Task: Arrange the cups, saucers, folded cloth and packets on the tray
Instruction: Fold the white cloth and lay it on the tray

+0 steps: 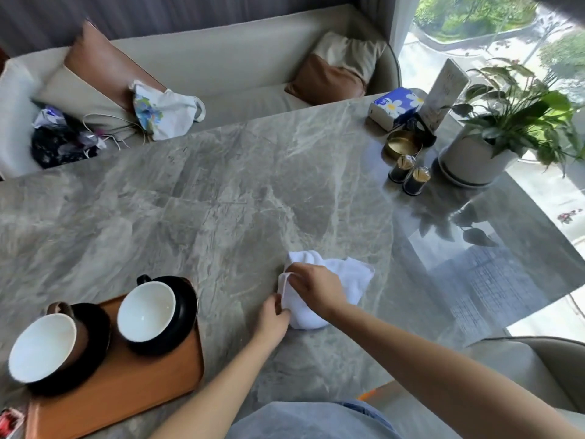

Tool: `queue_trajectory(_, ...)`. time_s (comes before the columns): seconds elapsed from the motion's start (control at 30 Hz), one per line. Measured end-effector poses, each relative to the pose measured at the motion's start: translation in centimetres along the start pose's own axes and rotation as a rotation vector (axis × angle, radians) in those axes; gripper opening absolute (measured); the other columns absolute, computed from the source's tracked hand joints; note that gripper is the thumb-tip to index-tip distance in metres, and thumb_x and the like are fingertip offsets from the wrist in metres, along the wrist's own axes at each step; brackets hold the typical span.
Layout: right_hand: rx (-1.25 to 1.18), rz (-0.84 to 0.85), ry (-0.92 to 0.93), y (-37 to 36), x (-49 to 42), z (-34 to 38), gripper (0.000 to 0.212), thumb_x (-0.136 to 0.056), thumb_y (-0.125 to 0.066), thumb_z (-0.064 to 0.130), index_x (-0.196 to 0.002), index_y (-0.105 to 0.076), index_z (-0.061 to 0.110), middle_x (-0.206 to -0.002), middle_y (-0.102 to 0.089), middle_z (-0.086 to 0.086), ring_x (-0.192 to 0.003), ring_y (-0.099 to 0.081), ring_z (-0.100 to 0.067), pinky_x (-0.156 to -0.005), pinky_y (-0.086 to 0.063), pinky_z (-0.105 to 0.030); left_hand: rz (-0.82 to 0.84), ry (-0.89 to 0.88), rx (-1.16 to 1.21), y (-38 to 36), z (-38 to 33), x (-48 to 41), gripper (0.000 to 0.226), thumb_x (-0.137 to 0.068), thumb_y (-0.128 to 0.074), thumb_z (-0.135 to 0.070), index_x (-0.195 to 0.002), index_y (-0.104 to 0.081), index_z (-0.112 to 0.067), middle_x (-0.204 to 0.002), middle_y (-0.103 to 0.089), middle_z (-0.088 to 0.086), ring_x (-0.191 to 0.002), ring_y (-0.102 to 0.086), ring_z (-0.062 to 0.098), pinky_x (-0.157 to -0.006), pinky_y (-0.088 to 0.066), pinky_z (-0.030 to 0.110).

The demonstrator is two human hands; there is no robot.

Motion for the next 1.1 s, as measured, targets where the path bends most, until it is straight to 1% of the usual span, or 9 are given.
queue_trajectory(0.2,0.042,0.087,0.017,3.0,-3.5,0.7,0.032,-0.091,-0.051,0.041,-0.073,-0.057,0.015,-0.061,-0.058,-0.007,-0.062,-0.053,-0.029,-0.059,-0.03,-0.03,-0.12,0.056,0.198,3.2,-0.9,-2.0,0.014,-0.088,-0.044,-0.013,-0.086,-0.056,-0.007,-0.09,-0.061,0.019,-0.087,-0.056,0.026,-0.077,-0.045,0.041)
queue_trajectory(0.33,0.144,0.496,-0.035,4.8,-5.0,-1.0,0.038,-0.083,-0.061,0.051,-0.059,-0.045,0.025,-0.063,-0.05,0.003,-0.065,-0.048,-0.022,-0.06,-0.036,-0.032,-0.237,-0.045,-0.14,8.3,-1.0,-3.7,0.027,-0.09,-0.054,-0.021,-0.065,-0.05,-0.01,-0.068,-0.055,0.023,-0.069,-0.048,0.027,-0.061,-0.03,0.033)
queue_trajectory(0.4,0.203,0.535,-0.033,6.0,-5.9,-2.0,0.028,-0.081,-0.066,0.044,-0.069,-0.054,0.022,-0.073,-0.057,-0.001,-0.071,-0.054,-0.024,-0.065,-0.041,-0.033,-0.256,-0.091,-0.259,10.8,-1.4,-4.2,0.043,-0.089,-0.057,-0.026,-0.052,-0.038,-0.015,-0.05,-0.038,0.01,-0.061,-0.039,0.022,-0.054,-0.023,0.034)
queue_trajectory(0.5,0.128,0.206,0.001,9.0,-7.8,-2.1,0.022,-0.083,-0.068,0.034,-0.083,-0.063,0.013,-0.075,-0.061,-0.007,-0.071,-0.058,-0.023,-0.063,-0.043,-0.033,-0.287,-0.172,-0.221,14.2,-3.7,-4.7,0.046,-0.087,-0.061,-0.026,-0.049,-0.038,-0.016,-0.052,-0.034,0.008,-0.06,-0.035,0.019,-0.057,-0.023,0.032)
queue_trajectory(0.6,-0.192,-0.186,0.051,12.8,-9.6,0.0,0.014,-0.084,-0.068,0.023,-0.073,-0.062,0.017,-0.061,-0.051,0.003,-0.06,-0.045,-0.009,-0.054,-0.034,-0.026,-0.422,-0.378,-0.104,16.9,-8.8,-4.2,0.032,-0.085,-0.064,-0.027,-0.063,-0.055,-0.005,-0.054,-0.044,0.009,-0.057,-0.037,0.015,-0.055,-0.027,0.03)
queue_trajectory(0.67,-0.381,-0.315,0.062,14.9,-10.7,2.1,0.016,-0.084,-0.066,0.016,-0.071,-0.06,0.022,-0.062,-0.049,0.007,-0.061,-0.043,-0.002,-0.054,-0.033,-0.021,-0.642,-0.565,-0.089,18.5,-13.4,-2.9,0.027,-0.082,-0.062,-0.036,-0.066,-0.055,-0.016,-0.049,-0.043,-0.003,-0.047,-0.037,0.003,-0.051,-0.03,0.025)
queue_trajectory(0.77,-0.644,-0.444,0.024,17.7,-11.5,4.8,0.008,-0.085,-0.058,0.014,-0.079,-0.061,0.016,-0.069,-0.052,0.005,-0.066,-0.045,-0.003,-0.058,-0.038,-0.018,-0.776,-0.807,-0.122,20.1,-18.7,-0.5,0.028,-0.083,-0.056,-0.044,-0.066,-0.051,-0.022,-0.05,-0.042,-0.006,-0.05,-0.037,0.008,-0.053,-0.031,0.028)
queue_trajectory(0.93,-0.711,-0.51,0.011,19.5,-10.6,5.6,0.011,-0.078,-0.043,0.01,-0.07,-0.051,0.009,-0.066,-0.038,0.001,-0.062,-0.035,-0.004,-0.053,-0.029,-0.019,-0.736,-0.976,-0.482,19.5,-19.5,1.3,0.043,-0.091,-0.034,-0.047,-0.07,-0.05,-0.013,-0.046,-0.042,0.002,-0.051,-0.046,0.034,-0.052,-0.028,0.03)
queue_trajectory(1.1,-0.472,-0.188,-0.087,15.7,-7.6,0.8,0.021,-0.073,-0.042,0.015,-0.068,-0.047,-0.006,-0.068,-0.039,-0.008,-0.064,-0.036,-0.011,-0.056,-0.026,-0.027,-0.349,-0.807,-0.789,15.4,-11.6,0.6,0.049,-0.085,-0.027,-0.058,-0.078,-0.054,-0.019,-0.067,-0.065,0.017,-0.065,-0.064,0.038,-0.052,-0.041,0.033)
Point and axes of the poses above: each hand's wrist, its own x-axis away from the middle knuckle, its own y-axis out of the back of the hand, z = x × y, the point moved 2 cm from there along -x, towards the middle knuckle
